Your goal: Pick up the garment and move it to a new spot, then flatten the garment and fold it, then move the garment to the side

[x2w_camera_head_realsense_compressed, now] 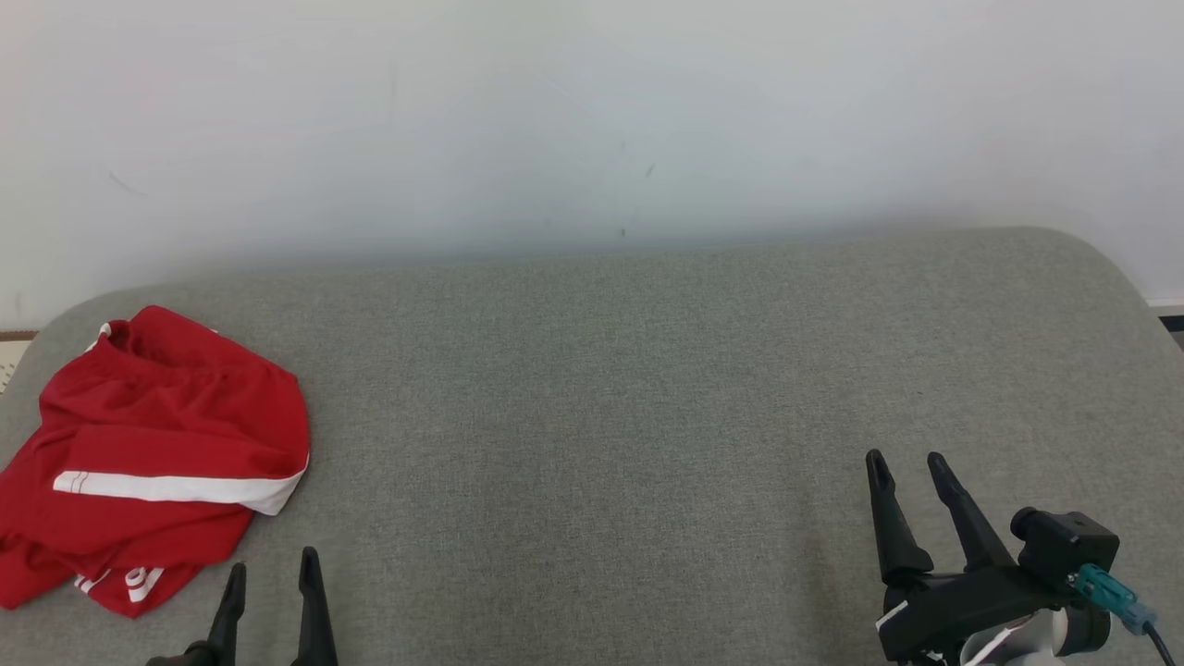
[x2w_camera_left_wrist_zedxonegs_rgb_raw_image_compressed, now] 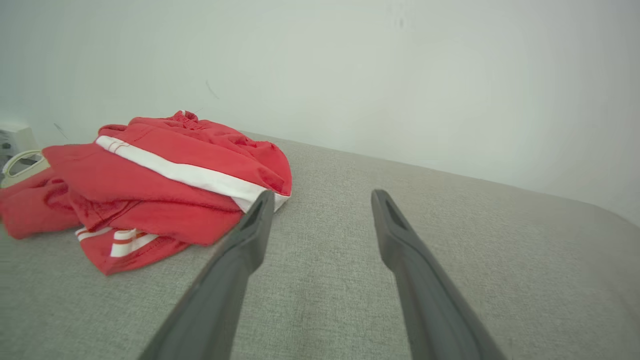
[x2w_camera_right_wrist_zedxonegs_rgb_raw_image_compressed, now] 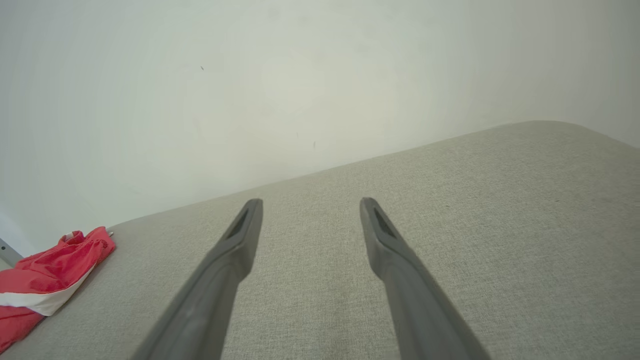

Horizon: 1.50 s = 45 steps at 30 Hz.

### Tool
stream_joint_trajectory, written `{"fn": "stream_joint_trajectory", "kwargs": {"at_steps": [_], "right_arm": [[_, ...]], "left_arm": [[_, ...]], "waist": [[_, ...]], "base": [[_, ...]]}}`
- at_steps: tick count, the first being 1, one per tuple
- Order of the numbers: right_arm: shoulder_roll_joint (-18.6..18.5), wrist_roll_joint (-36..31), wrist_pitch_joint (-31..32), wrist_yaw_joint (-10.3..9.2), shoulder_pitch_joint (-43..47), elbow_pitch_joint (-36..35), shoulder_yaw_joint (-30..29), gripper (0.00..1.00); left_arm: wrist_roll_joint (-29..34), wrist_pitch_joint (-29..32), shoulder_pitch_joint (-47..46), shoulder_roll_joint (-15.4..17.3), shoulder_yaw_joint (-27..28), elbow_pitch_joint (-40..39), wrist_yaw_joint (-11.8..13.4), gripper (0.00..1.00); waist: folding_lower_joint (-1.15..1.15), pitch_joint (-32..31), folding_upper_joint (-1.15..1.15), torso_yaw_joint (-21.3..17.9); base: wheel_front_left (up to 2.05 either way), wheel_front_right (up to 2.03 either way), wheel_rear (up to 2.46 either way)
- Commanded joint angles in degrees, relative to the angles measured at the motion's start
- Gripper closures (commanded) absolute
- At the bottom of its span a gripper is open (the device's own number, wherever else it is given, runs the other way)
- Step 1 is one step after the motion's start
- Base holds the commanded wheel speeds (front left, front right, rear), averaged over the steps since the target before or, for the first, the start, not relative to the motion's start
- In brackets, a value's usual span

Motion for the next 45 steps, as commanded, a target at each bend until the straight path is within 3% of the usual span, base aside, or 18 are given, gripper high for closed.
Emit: {"fn": "stream_joint_trajectory", "kwargs": {"at_steps": [1,35,45], "right_arm": [[-0.67,-0.94,-0.54,0.03,0.01,-0.69,0.4,0.0],[1.77,-10.77,-6.68,0.04,2.75,0.54,0.38,0.0],[1.82,-10.05,-5.54,0.04,2.36,1.25,0.28,0.0]], "left_arm": [[1.26,-0.4,0.55,0.5,0.33,-0.64,0.22,0.0],[15.15,-1.86,2.73,1.16,1.72,-2.41,2.91,0.0],[14.93,-1.74,3.19,1.28,1.62,-2.04,2.63,0.0]], "waist": [[0.0,-0.02,0.0,0.0],[0.0,-0.94,0.0,-0.42],[0.0,-1.23,0.0,-0.53]], "base": [[0.0,0.0,0.0],[0.0,0.0,0.0],[0.0,0.0,0.0]]}}
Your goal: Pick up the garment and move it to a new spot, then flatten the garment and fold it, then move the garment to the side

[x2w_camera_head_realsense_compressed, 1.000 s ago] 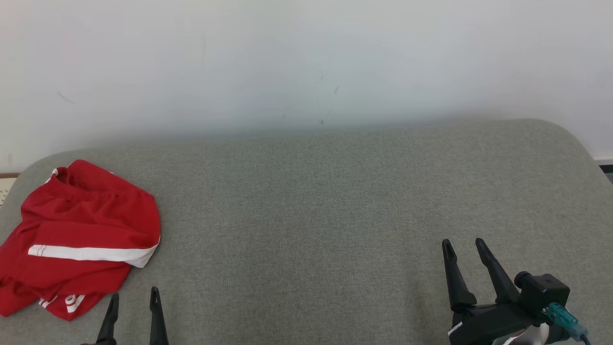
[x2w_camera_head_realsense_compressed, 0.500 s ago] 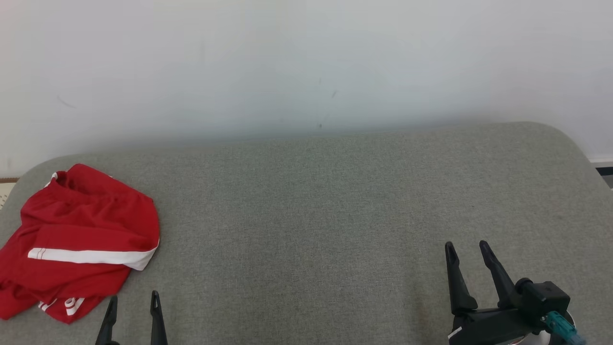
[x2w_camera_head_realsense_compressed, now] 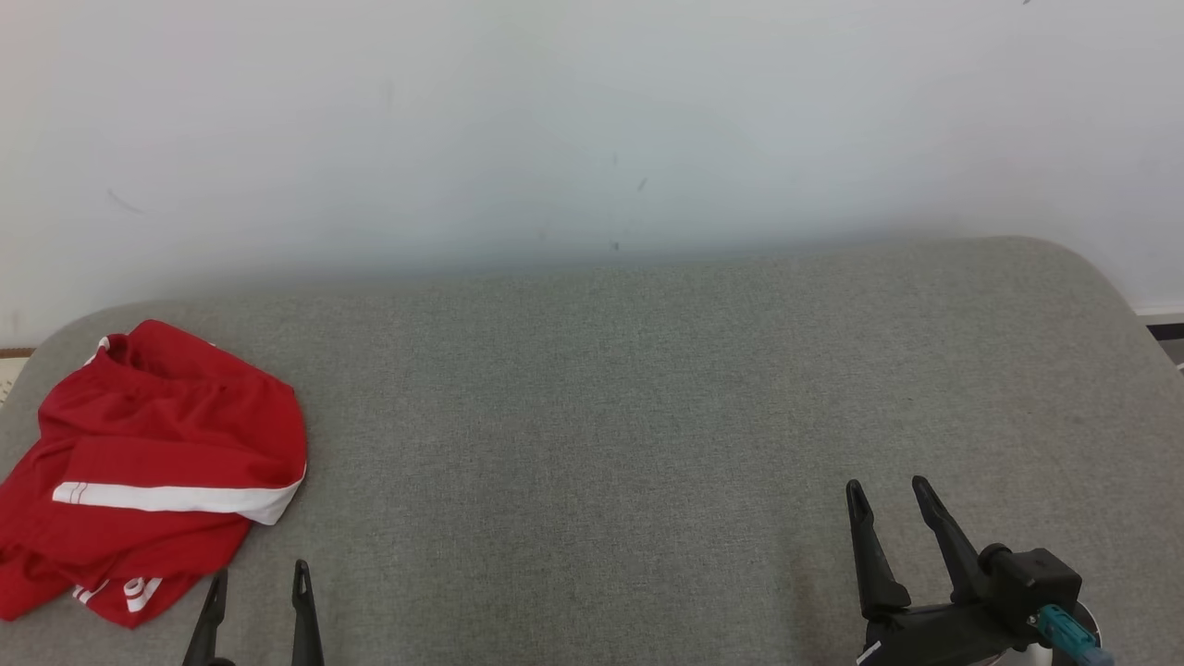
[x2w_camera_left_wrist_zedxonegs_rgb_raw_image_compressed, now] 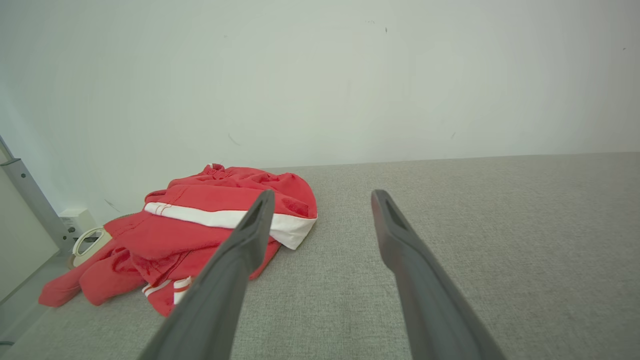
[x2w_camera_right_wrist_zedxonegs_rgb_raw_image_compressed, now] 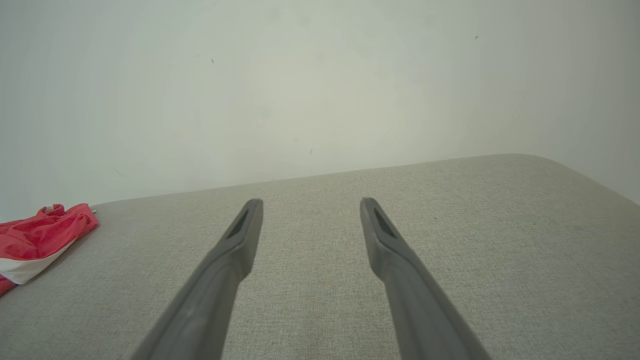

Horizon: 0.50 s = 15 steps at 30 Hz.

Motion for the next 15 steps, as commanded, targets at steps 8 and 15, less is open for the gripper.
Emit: {"fn": "stream_joint_trajectory", "kwargs": {"at_steps": [8,15], "right_arm": [[0.18,0.44,1.15,0.04,0.26,0.08,-0.12,0.0],[0.15,0.82,1.71,0.04,0.25,-0.21,0.02,0.0]], "left_arm": [[0.31,-0.26,1.16,0.15,-0.41,-0.05,0.23,0.0],[-0.17,-0.26,0.49,0.52,-0.3,0.52,-0.11,0.0]], "waist": [[0.0,-0.17,0.0,0.03],[0.0,0.0,0.0,0.0]], "base": [[0.0,0.0,0.0],[0.0,0.0,0.0]]}}
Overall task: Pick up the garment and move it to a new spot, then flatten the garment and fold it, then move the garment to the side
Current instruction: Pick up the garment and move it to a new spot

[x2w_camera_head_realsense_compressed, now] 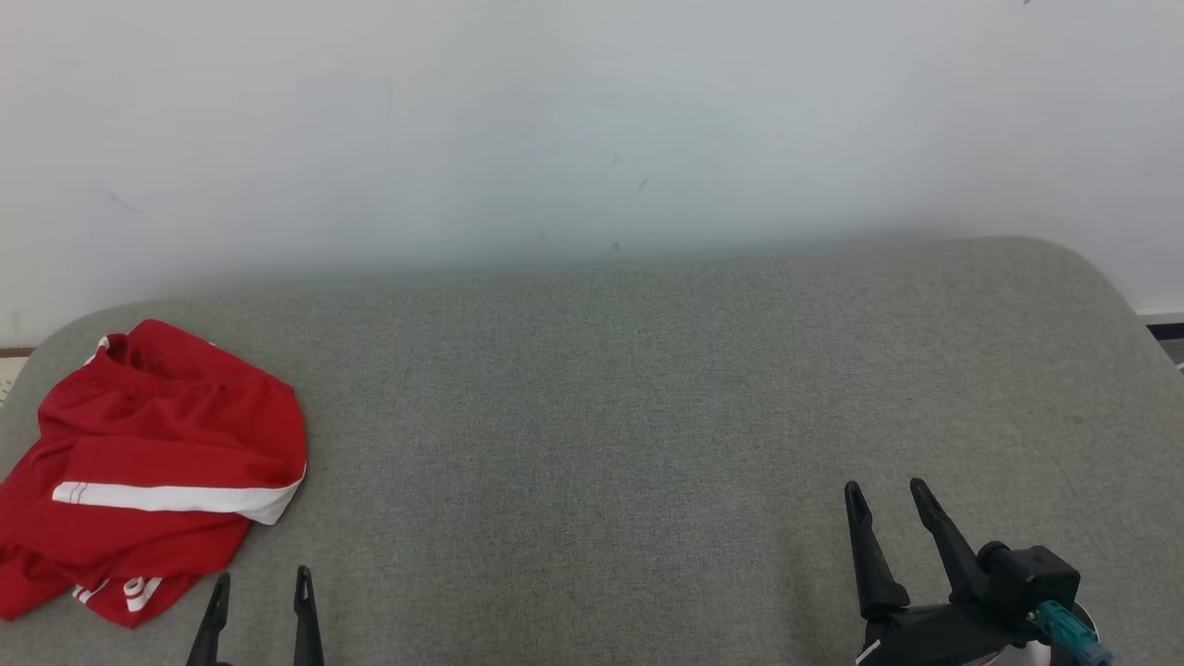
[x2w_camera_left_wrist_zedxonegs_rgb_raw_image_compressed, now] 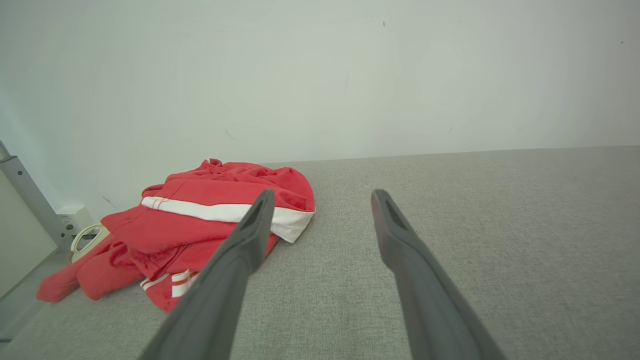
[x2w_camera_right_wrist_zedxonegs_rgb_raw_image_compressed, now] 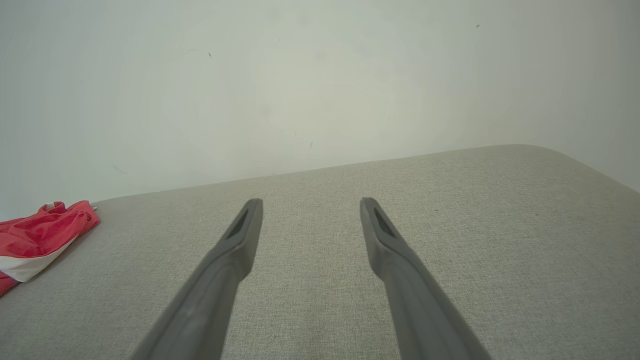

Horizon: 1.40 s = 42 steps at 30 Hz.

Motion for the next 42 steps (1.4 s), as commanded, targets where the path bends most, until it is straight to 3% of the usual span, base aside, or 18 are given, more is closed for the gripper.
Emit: {"fn": "stream_joint_trajectory", "kwargs": {"at_steps": [1,13,42], "right_arm": [[0.1,0.12,0.15,0.04,0.25,-0.23,0.14,0.0],[-0.02,1.9,0.36,0.04,1.18,-0.01,0.55,0.0],[-0.4,3.62,-1.42,0.04,0.43,2.15,4.03,0.0]], "left_arm": [[-0.18,-0.26,-0.01,0.42,0.29,0.24,-0.18,0.0],[-0.12,-0.25,0.38,0.59,0.44,0.47,0.41,0.0],[-2.06,-0.11,1.1,2.32,2.51,-0.11,1.71,0.0]], "waist": [[0.0,0.05,0.0,-0.04],[0.0,0.1,0.0,2.46],[0.0,0.08,0.0,22.24]], "base": [[0.0,0.0,0.0],[0.0,0.0,0.0],[0.0,0.0,0.0]]}}
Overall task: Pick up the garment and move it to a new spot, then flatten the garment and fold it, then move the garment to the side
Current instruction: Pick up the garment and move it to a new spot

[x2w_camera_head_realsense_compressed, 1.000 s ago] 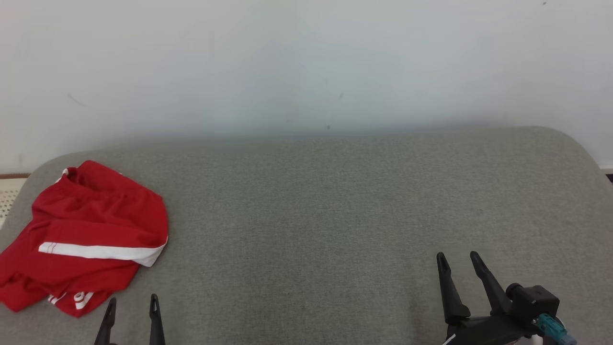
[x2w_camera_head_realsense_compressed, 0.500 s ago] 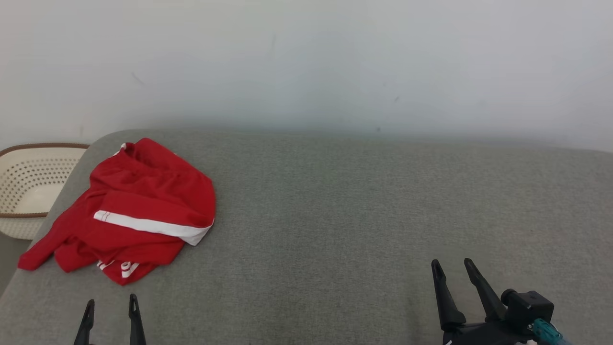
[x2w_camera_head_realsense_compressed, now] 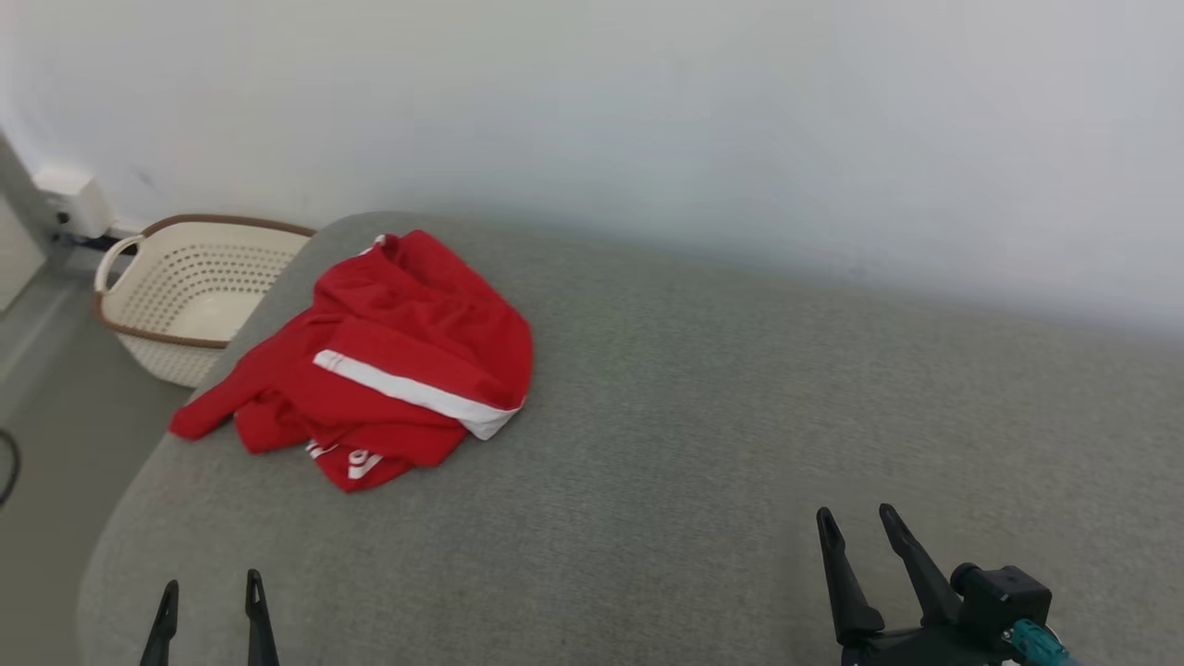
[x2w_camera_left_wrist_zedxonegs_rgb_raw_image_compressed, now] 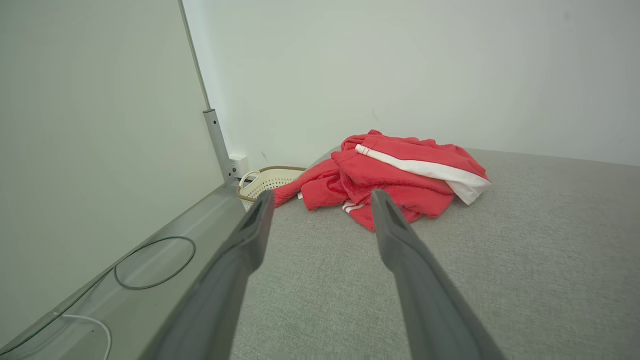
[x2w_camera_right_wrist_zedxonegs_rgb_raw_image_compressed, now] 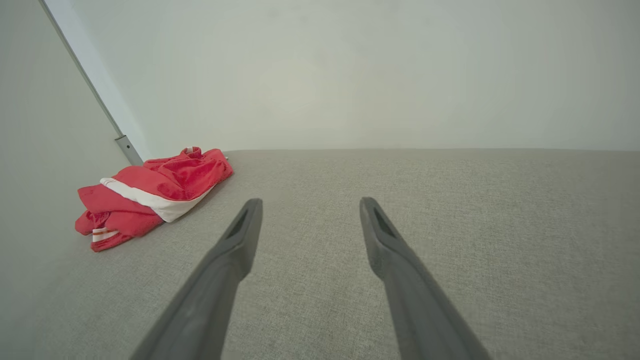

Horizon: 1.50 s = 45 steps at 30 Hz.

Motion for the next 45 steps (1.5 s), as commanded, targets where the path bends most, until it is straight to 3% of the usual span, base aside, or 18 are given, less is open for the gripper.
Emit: {"fn": "stream_joint_trajectory", "kwargs": {"at_steps": [1,12,23,29,38,45], "right_arm": [[-0.14,-0.06,-0.4,0.04,-0.32,0.08,0.16,0.0],[0.16,-0.31,-1.01,0.04,-0.64,0.36,1.53,0.0],[-0.37,0.14,-1.48,0.04,-2.41,0.98,3.09,0.0],[-0.69,0.59,-1.51,0.04,-2.59,1.1,3.07,0.0],[-1.37,-0.28,-1.34,0.04,-4.07,-0.49,2.48,0.0],[-3.2,-0.47,-0.61,0.04,-6.85,-2.05,1.87,0.0]], "left_arm": [[-0.35,0.0,0.8,0.3,-0.02,-0.15,0.21,0.0],[-1.1,-0.05,1.25,1.07,0.55,-0.22,0.72,0.0],[-1.38,-0.16,1.66,1.03,1.01,-1.9,1.51,0.0],[-2.79,-0.18,-1.07,1.48,-0.13,-1.28,-1.01,0.0],[-6.26,0.86,-14.55,3.33,-0.69,3.46,-6.49,0.0],[-8.09,2.25,-28.29,4.0,-1.68,7.58,-9.23,0.0]], "waist": [[-0.01,-0.04,0.0,3.13],[-0.01,-0.12,0.0,8.85],[-0.01,1.13,0.0,9.8],[-0.01,0.97,0.0,9.46],[-0.01,4.51,0.0,3.87],[-0.01,9.63,0.0,-1.85]], "base": [[0.0,0.0,0.0],[0.0,0.0,0.0],[0.0,0.0,0.0],[0.0,0.0,0.0],[0.0,0.0,0.0],[0.0,0.0,0.0]]}}
